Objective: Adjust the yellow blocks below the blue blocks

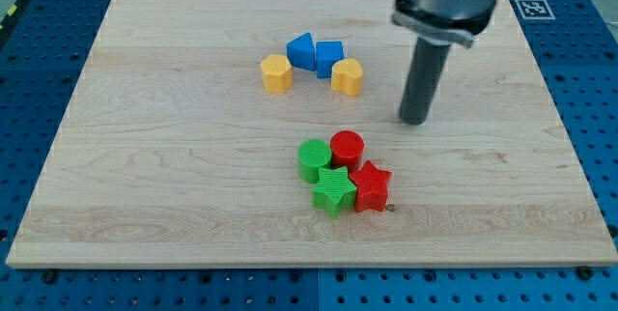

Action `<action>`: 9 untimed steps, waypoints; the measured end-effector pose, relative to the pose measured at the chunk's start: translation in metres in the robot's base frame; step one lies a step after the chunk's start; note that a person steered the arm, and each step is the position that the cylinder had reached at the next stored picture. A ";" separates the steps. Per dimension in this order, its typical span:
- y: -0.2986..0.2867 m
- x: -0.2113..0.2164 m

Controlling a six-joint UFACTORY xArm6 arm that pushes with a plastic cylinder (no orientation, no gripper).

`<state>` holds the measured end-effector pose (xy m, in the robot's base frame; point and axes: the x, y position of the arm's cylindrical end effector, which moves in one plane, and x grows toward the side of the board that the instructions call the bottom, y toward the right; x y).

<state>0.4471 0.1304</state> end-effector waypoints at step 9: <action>-0.251 -0.010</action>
<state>0.4372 -0.1205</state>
